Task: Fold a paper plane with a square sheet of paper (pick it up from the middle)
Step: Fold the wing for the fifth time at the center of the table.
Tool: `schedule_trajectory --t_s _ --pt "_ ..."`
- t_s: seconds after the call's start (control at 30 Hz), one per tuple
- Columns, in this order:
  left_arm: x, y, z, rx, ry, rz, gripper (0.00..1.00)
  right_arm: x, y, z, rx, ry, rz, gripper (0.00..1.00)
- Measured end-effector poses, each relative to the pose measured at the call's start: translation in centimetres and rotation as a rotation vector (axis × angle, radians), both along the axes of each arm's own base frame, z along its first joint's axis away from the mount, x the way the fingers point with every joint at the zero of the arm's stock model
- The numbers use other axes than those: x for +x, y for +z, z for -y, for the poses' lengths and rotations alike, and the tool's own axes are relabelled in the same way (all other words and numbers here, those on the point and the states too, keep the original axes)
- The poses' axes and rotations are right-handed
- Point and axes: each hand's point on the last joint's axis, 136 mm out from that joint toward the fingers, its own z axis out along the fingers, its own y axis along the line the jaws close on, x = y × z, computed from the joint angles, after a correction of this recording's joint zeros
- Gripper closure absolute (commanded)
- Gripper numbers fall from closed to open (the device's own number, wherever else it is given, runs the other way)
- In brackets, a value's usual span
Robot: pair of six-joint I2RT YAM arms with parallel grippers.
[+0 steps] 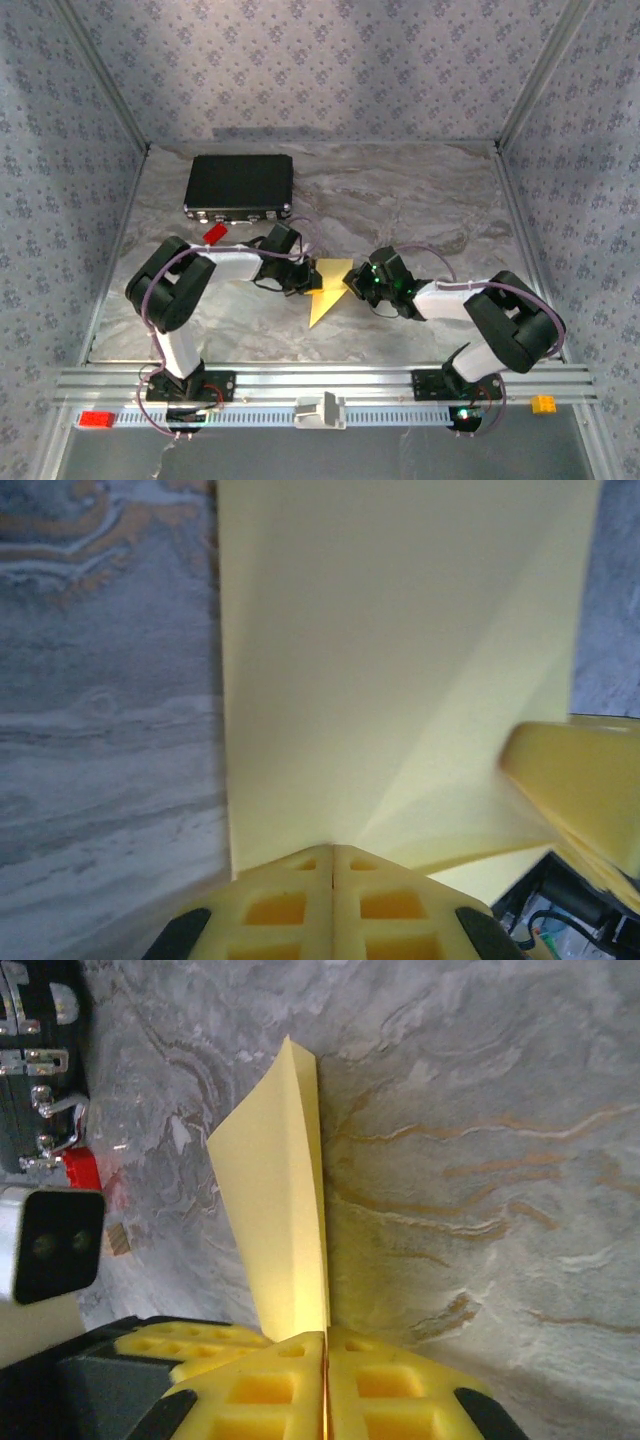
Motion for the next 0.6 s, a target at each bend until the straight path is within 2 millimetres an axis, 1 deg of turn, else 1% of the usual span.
schedule_trajectory --t_s 0.1,0.33,0.6 --pt "-0.2 -0.6 -0.1 0.012 -0.006 -0.01 1.0 -0.1 0.0 -0.5 0.007 0.036 0.005 0.85" --pt "-0.1 -0.5 -0.1 0.009 -0.013 -0.004 1.0 0.2 -0.3 -0.7 0.011 0.093 0.008 0.8" --pt "-0.1 -0.5 -0.1 0.009 -0.018 0.002 1.0 0.9 0.0 -0.7 0.017 0.147 0.034 0.8"
